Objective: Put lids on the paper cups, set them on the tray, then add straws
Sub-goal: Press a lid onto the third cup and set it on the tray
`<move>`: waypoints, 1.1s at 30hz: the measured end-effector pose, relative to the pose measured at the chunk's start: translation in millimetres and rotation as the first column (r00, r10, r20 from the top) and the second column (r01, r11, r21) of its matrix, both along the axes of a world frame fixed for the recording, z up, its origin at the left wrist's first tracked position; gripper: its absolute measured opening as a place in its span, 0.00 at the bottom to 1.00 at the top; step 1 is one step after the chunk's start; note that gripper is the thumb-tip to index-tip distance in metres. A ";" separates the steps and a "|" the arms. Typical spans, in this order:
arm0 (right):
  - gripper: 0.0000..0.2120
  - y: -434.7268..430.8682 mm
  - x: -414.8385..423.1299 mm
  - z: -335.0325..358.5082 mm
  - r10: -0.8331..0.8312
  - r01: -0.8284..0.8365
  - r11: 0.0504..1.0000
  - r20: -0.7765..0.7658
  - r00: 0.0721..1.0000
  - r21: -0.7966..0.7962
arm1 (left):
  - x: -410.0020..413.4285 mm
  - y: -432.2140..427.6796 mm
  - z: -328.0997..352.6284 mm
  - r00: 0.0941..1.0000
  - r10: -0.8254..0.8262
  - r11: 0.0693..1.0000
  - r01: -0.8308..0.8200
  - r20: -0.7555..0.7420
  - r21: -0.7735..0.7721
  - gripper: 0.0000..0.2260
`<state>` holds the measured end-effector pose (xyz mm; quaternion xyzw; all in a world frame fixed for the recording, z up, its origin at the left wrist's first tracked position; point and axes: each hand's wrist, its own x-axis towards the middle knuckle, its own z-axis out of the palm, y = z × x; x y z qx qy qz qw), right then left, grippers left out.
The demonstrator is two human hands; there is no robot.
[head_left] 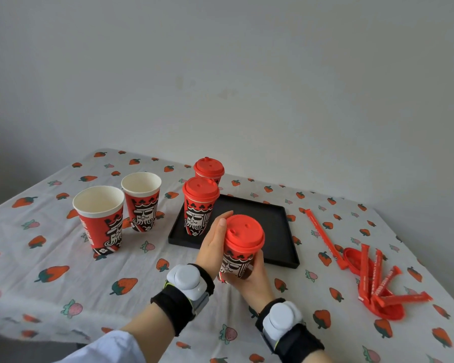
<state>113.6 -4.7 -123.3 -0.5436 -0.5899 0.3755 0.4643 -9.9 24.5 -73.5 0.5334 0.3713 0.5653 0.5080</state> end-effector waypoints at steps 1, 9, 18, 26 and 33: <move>0.38 0.4 0.1 -0.6 -0.005 0.005 1.000 -0.001 1.000 -0.003 | -0.5 -1.4 -3.6 0.999 -0.003 1.000 0.004 0.036 -0.029 0.15; 0.30 22.5 11.7 22.1 -0.077 0.075 0.995 0.031 0.997 0.065 | -20.9 0.5 -33.1 0.980 0.191 0.969 -0.198 -0.061 -0.146 0.10; 0.34 100.1 18.2 36.7 -0.146 0.144 0.989 0.134 0.980 0.025 | -30.7 19.5 -49.6 0.909 0.044 0.999 -0.053 -0.415 -0.010 0.10; 0.35 148.9 15.8 22.1 -0.202 0.206 0.978 0.112 0.973 -0.025 | -30.5 24.7 -53.5 0.932 0.047 0.995 -0.077 -0.359 -0.069 0.08; 0.34 189.0 15.6 21.1 -0.228 0.233 0.972 0.114 0.967 -0.031 | -30.0 27.6 -57.9 0.948 0.043 0.992 -0.077 -0.316 -0.097 0.08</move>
